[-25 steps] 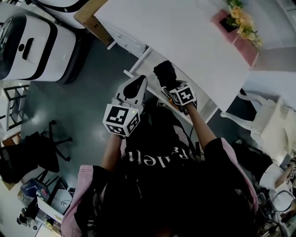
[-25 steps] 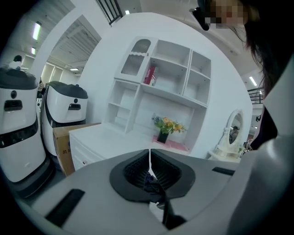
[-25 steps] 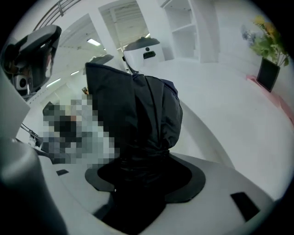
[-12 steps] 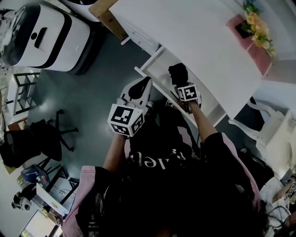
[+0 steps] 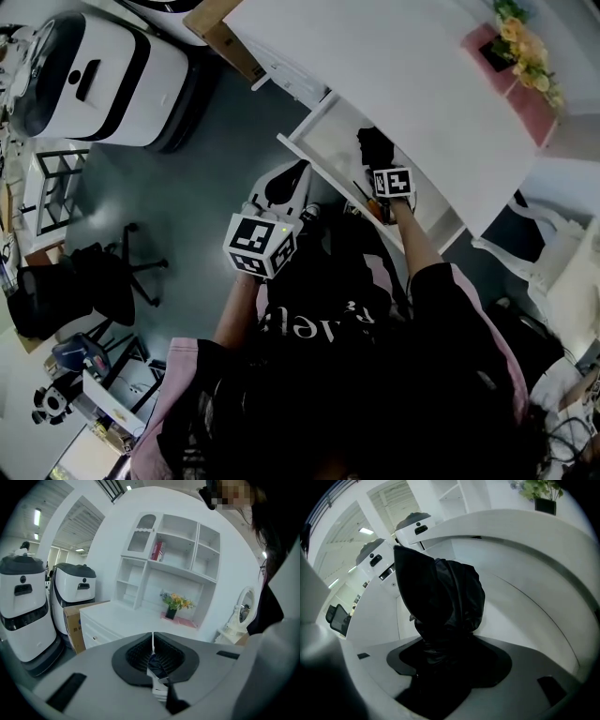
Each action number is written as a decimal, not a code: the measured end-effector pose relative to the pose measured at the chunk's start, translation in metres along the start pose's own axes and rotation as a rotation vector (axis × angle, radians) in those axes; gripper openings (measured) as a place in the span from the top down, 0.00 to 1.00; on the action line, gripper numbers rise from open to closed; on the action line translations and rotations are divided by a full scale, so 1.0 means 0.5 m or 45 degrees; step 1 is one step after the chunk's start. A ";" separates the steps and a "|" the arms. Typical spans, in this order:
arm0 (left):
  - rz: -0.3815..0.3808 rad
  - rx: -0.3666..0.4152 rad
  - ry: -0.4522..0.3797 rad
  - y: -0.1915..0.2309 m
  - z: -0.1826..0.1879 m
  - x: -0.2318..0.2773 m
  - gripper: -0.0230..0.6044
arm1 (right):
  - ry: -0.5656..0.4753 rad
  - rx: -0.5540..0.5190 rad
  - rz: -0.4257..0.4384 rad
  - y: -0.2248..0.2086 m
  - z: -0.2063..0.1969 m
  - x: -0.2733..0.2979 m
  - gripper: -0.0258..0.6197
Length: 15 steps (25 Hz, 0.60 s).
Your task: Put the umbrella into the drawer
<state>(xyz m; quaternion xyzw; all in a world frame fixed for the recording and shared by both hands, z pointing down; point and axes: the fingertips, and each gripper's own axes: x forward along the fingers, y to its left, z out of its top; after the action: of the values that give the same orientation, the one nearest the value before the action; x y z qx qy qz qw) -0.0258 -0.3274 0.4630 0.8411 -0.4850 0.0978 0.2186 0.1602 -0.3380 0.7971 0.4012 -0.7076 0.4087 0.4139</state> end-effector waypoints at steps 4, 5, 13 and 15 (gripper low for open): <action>-0.014 -0.001 -0.007 -0.012 0.003 0.009 0.93 | 0.008 -0.017 0.002 -0.002 -0.002 0.000 0.52; -0.018 0.000 -0.007 -0.015 0.004 0.010 0.93 | 0.011 -0.019 -0.016 -0.006 -0.003 -0.002 0.52; -0.038 0.023 -0.010 -0.026 0.005 0.003 0.93 | -0.105 0.024 -0.046 -0.005 0.014 -0.067 0.51; -0.051 0.022 -0.009 -0.028 0.004 0.003 0.93 | -0.147 0.053 -0.031 0.002 0.019 -0.095 0.51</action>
<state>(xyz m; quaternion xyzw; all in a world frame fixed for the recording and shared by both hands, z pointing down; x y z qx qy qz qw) -0.0133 -0.3233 0.4581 0.8530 -0.4678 0.0946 0.2113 0.1727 -0.3354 0.7504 0.4411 -0.7168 0.3943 0.3690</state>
